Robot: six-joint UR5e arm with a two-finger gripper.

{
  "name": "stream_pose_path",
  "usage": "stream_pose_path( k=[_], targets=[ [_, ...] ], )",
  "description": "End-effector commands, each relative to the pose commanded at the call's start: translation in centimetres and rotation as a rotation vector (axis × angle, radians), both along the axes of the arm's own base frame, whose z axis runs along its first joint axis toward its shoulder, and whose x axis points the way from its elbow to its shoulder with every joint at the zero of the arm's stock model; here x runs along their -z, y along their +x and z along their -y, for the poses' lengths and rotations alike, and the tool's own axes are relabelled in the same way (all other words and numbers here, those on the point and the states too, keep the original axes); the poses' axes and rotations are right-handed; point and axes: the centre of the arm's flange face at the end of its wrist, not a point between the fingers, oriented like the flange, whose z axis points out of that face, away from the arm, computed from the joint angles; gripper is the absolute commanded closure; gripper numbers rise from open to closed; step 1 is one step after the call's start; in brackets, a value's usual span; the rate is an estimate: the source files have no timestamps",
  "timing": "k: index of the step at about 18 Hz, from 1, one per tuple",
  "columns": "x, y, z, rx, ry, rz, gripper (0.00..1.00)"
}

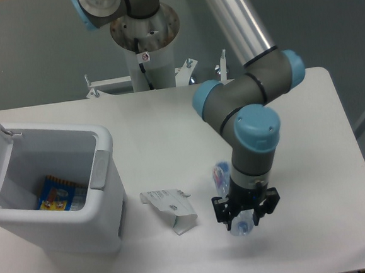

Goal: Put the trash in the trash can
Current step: 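Lower the gripper over the bottle and close it around the bottle, then lift the bottle and carry it over the white trash bin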

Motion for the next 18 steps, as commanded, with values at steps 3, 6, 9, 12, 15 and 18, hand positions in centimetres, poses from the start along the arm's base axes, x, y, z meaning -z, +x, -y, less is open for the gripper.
stream_pose_path(
  k=[3, 6, 9, 12, 15, 18],
  targets=[
    [-3.4, -0.1, 0.9, 0.003, 0.072, -0.005, 0.34],
    [-7.2, 1.2, 1.1, 0.029, 0.157, -0.007, 0.40],
    [-10.3, 2.5, 1.3, 0.057, 0.228, -0.007, 0.42],
    [-12.0, 3.3, 1.4, 0.073, 0.270, -0.003, 0.45],
    [-12.5, 3.5, 1.5, 0.077, 0.279, -0.006, 0.48],
    [-14.3, 4.4, 1.6, 0.068, 0.314, 0.002, 0.48]
  ],
)
